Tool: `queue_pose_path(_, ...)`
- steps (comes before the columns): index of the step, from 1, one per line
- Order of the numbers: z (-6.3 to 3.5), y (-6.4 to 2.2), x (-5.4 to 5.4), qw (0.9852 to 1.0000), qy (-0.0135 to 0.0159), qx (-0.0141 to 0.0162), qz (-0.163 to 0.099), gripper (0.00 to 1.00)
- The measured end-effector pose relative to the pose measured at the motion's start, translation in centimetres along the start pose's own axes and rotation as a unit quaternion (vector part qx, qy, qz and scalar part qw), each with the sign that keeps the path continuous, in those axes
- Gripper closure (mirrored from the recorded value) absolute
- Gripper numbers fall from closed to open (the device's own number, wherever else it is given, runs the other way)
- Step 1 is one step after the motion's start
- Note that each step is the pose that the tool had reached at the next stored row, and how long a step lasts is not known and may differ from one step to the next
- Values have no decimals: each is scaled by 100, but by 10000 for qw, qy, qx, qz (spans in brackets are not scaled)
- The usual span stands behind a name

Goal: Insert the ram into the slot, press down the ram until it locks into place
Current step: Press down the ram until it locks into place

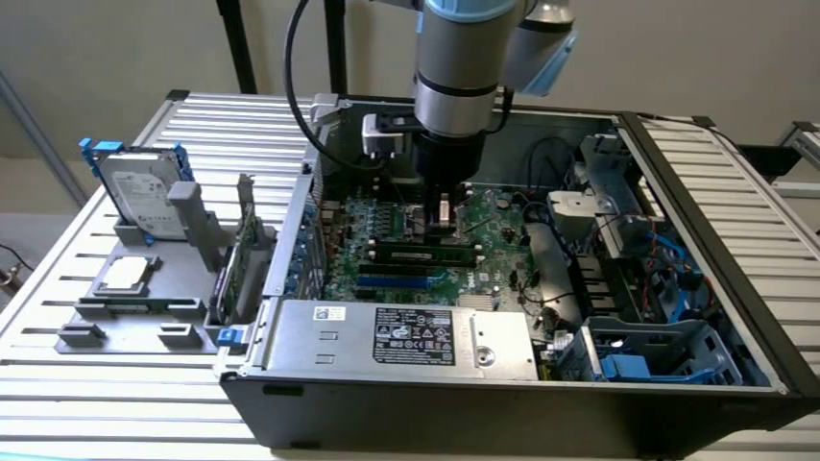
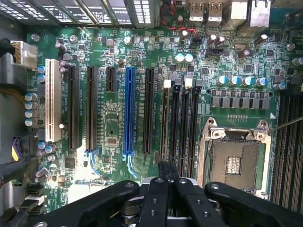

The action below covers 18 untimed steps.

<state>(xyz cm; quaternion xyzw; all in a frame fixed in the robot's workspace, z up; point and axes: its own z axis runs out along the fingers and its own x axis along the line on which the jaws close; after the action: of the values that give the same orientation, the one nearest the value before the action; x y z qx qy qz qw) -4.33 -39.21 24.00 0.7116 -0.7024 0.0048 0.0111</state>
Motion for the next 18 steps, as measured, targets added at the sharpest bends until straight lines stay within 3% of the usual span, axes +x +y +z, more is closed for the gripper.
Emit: queue_pose_path(18, 88, 39, -26, 10000, 0, -1, 6, 90)
